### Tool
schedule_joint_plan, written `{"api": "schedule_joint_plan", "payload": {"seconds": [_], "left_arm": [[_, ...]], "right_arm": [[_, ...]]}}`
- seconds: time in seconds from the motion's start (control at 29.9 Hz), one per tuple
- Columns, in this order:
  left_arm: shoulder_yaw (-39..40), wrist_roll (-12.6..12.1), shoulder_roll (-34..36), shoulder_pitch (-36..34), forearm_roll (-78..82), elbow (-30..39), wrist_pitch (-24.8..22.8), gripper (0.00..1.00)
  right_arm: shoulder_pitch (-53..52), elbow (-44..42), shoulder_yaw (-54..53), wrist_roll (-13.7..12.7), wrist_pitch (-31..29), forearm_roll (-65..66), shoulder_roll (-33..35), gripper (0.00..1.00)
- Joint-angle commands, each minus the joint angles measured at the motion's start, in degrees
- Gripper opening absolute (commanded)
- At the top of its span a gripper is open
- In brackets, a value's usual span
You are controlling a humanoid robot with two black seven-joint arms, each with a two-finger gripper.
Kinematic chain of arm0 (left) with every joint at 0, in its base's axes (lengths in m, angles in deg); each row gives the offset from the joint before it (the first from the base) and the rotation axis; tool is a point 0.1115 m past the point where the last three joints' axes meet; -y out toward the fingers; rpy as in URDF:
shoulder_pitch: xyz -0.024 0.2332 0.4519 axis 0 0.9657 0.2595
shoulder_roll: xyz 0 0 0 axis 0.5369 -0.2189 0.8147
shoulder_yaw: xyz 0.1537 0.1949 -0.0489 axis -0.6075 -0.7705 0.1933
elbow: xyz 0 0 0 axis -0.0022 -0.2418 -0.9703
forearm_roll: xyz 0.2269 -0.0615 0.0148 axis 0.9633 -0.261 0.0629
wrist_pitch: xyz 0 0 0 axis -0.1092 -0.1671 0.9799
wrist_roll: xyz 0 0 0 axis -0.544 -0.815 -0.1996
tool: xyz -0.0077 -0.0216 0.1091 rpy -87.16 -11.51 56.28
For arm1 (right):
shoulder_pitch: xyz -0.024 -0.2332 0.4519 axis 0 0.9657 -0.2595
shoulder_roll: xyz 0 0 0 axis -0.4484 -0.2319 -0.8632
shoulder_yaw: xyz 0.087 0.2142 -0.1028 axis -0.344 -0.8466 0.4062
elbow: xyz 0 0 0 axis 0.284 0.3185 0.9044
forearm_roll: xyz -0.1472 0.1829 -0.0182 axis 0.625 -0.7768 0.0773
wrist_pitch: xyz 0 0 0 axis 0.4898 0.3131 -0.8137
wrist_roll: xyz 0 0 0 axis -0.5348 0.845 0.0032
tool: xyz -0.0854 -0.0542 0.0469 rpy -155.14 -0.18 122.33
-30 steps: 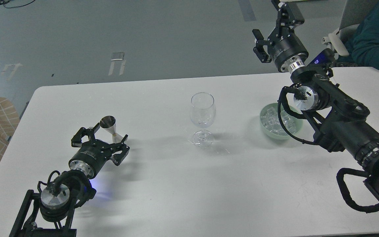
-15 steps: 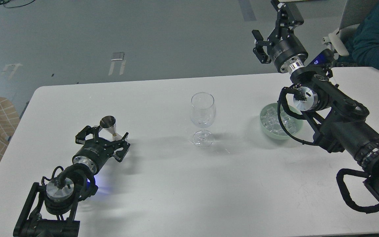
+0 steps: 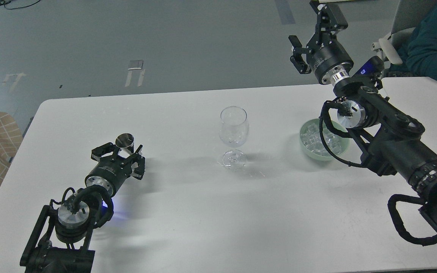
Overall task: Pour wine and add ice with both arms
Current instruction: 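Lift the metal jigger upright off the table with the left gripper, then carry the jigger with the left gripper over the wine glass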
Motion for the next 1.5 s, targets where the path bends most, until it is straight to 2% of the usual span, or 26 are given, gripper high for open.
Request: {"api": "schedule_joint_plan", "payload": {"seconds": [0.0, 0.07, 0.1, 0.2, 0.5, 0.67, 0.8, 1.04, 1.47], "left_arm": [[0.0, 0.29, -0.05, 0.13, 0.16, 0.03, -0.97, 0.22], [0.08, 0.29, -0.05, 0.22, 0.24, 0.03, -1.5, 0.17], [0.17, 0.29, -0.05, 0.22, 0.42, 0.03, -1.94, 0.04], [0.17, 0.29, -0.05, 0.22, 0.42, 0.03, -2.03, 0.0], [0.26, 0.38, -0.05, -0.75, 0.33, 2.23, -1.06, 0.0], [0.09, -0.67, -0.05, -1.19, 0.33, 9.95, 5.51, 0.0], [-0.7, -1.46, -0.05, -1.19, 0.33, 13.82, 8.77, 0.0], [-6.94, -3.31, -0.05, -1.27, 0.33, 21.11, 13.87, 0.0], [-15.2, -3.93, -0.05, -6.28, 0.42, 22.44, 18.71, 0.0]], "right_arm": [[0.14, -0.11, 0.01, 0.0, 0.01, 0.0, 0.0, 1.0], [0.05, -0.19, -0.07, 0.0, 0.01, 0.0, 0.0, 1.0], [0.14, -0.2, 0.01, 0.0, 0.01, 0.0, 0.0, 1.0], [0.05, -0.2, 0.01, 0.0, 0.01, 0.0, 0.0, 1.0], [0.05, -0.11, -0.07, 0.0, 0.09, 0.0, 0.0, 1.0], [0.05, -0.11, -0.07, 0.0, 0.09, 0.0, 0.0, 1.0], [0.05, -0.02, 0.01, 0.0, 0.09, 0.0, 0.0, 1.0], [0.66, 0.15, 0.01, 0.0, 0.09, 0.0, 0.0, 1.0], [1.02, 0.24, 0.1, 0.0, 0.01, 0.0, -0.09, 1.0]]}}
